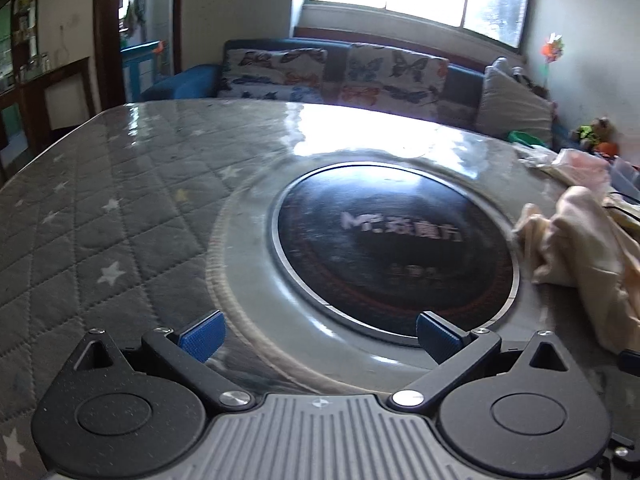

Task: Fold clothes

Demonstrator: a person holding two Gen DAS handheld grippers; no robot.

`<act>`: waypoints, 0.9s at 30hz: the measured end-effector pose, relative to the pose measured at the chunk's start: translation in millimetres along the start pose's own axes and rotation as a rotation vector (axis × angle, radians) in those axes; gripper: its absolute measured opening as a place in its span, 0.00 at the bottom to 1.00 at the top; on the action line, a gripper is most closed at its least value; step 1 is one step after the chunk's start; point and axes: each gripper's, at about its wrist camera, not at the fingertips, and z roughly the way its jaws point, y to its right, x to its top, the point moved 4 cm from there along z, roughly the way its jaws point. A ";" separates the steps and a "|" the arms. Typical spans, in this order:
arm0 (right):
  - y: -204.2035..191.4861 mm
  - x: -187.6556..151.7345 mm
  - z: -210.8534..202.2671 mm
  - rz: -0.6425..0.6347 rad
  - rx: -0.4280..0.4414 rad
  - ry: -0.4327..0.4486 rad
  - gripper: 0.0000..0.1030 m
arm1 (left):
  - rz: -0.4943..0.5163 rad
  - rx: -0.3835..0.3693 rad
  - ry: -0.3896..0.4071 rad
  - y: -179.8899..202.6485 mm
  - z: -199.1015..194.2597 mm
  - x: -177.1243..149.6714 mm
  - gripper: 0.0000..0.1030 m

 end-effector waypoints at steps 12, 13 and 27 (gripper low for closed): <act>43.8 -5.8 -35.8 0.139 -0.125 0.073 1.00 | 0.101 -0.134 -0.059 56.3 7.7 3.9 1.00; 48.3 -5.1 -38.1 0.151 -0.138 0.080 1.00 | 0.116 -0.143 -0.058 61.1 7.6 5.0 1.00; 113.6 10.8 -56.6 0.302 -0.281 0.164 0.86 | 0.274 -0.241 0.010 138.1 0.0 46.4 1.00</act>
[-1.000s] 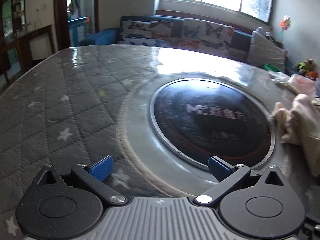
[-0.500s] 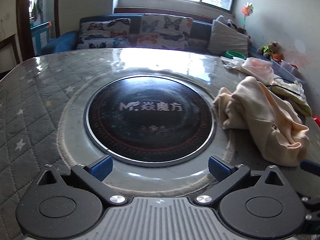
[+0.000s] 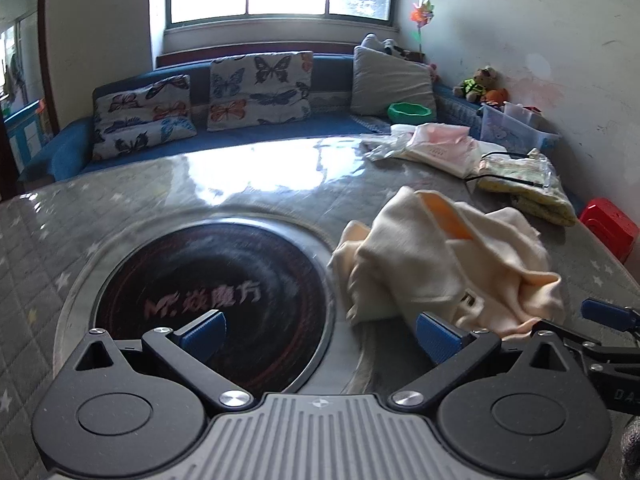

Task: Fold clothes

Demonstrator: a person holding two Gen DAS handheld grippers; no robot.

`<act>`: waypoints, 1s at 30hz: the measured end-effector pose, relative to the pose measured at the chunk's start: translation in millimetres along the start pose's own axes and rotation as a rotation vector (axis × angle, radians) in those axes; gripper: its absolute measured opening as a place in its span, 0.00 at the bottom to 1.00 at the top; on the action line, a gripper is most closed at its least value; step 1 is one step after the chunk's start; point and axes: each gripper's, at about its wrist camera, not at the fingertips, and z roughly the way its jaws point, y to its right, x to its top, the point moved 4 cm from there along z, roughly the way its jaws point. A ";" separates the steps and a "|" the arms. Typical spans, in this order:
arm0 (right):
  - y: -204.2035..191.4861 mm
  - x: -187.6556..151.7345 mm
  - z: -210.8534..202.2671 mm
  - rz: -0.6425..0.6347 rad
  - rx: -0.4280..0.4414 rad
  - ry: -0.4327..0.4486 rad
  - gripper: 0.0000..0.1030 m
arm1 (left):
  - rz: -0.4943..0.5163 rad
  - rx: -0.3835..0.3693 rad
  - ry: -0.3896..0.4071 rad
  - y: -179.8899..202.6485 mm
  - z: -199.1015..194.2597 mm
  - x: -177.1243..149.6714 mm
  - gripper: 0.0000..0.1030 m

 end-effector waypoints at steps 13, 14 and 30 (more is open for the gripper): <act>15.0 23.0 31.4 -0.004 -0.052 -0.004 0.57 | 0.095 -0.025 -0.005 44.6 35.1 50.1 1.00; 16.0 23.0 33.8 -0.004 -0.051 -0.010 0.54 | 0.104 -0.026 -0.006 47.7 38.0 52.8 1.00; 36.8 20.3 41.9 0.038 -0.069 -0.025 0.08 | 0.153 -0.014 -0.101 57.6 81.1 52.2 0.67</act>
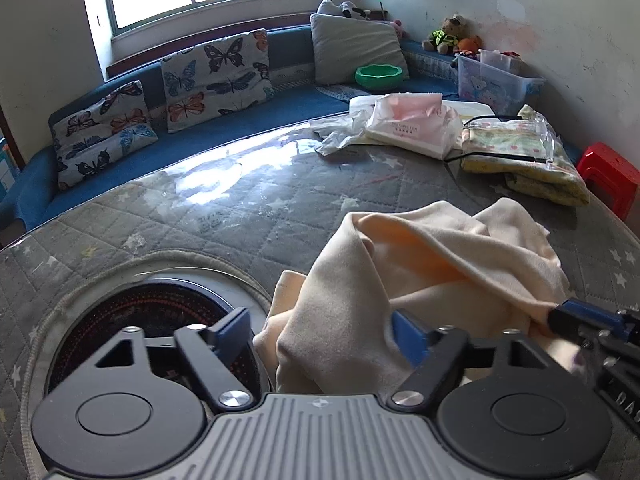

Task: Fold clothes

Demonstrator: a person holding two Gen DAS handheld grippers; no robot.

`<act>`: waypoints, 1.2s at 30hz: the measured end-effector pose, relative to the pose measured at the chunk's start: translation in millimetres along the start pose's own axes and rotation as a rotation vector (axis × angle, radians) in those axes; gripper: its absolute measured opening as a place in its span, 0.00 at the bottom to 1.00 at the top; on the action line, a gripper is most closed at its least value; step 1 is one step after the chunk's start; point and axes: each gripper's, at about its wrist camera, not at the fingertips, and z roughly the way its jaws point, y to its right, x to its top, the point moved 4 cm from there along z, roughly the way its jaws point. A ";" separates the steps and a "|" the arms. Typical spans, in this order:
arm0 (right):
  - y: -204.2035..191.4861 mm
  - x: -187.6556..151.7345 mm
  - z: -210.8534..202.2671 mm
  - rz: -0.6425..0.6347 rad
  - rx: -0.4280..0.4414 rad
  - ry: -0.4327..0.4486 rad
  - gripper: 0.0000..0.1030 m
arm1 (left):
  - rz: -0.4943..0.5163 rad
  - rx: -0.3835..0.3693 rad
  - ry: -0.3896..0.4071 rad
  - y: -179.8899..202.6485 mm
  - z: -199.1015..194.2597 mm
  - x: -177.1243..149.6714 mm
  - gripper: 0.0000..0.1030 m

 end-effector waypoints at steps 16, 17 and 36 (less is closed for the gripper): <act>-0.8 3.1 -38.3 -0.043 0.025 0.066 0.19 | -0.024 -0.028 0.057 -29.9 -32.3 -23.0 0.08; -6.6 6.3 -34.7 -0.062 0.032 0.067 0.26 | -0.027 -0.028 0.057 -32.0 -33.6 -24.1 0.08; -36.9 24.8 28.4 -0.227 -0.051 0.059 0.03 | -0.001 -0.007 0.110 -28.1 -38.1 -3.0 0.72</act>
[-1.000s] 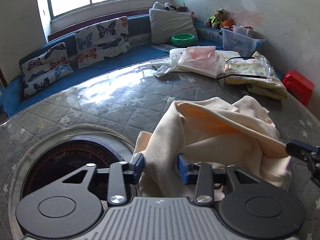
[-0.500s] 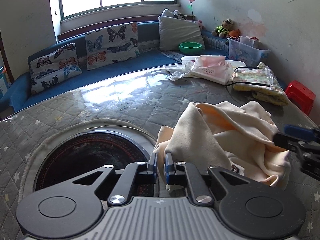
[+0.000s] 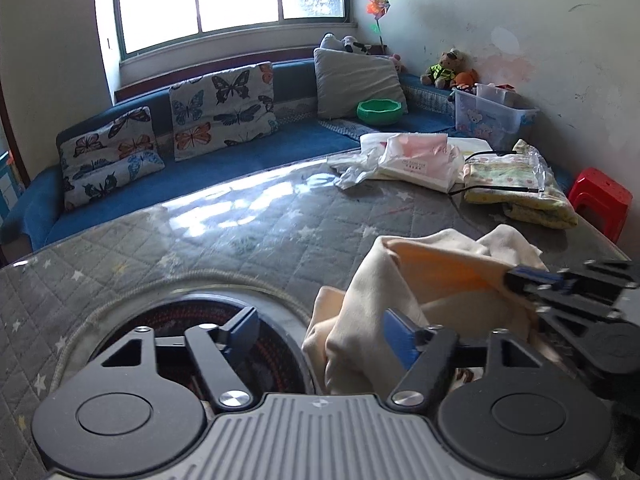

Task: Fold clothes

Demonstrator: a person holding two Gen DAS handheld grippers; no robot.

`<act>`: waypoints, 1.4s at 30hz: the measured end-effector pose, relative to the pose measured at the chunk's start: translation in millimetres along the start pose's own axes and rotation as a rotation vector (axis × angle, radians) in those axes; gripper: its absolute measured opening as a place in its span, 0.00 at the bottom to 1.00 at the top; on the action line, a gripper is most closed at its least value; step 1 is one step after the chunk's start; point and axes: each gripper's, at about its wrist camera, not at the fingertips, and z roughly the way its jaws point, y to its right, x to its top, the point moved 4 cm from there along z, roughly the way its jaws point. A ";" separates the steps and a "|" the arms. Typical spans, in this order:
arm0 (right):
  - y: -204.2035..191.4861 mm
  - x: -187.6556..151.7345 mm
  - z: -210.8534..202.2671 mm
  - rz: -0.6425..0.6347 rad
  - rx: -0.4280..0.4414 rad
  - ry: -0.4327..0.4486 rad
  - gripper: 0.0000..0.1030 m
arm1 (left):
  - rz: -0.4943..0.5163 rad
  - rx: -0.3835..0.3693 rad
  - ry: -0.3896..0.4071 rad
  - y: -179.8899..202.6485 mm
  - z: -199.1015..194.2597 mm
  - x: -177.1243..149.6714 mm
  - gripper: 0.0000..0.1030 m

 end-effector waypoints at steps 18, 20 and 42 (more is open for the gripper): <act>60.7 -60.0 -81.3 0.171 -0.103 -0.018 0.05 | -0.013 -0.095 -0.048 27.4 36.2 31.0 0.75; 59.0 -59.3 -79.6 0.169 -0.090 -0.016 0.07 | -0.009 -0.088 -0.065 33.7 47.6 35.9 0.80; 36.6 -45.1 -63.6 0.072 -0.013 -0.015 0.34 | -0.127 -0.152 -0.030 -2.7 34.1 17.5 0.09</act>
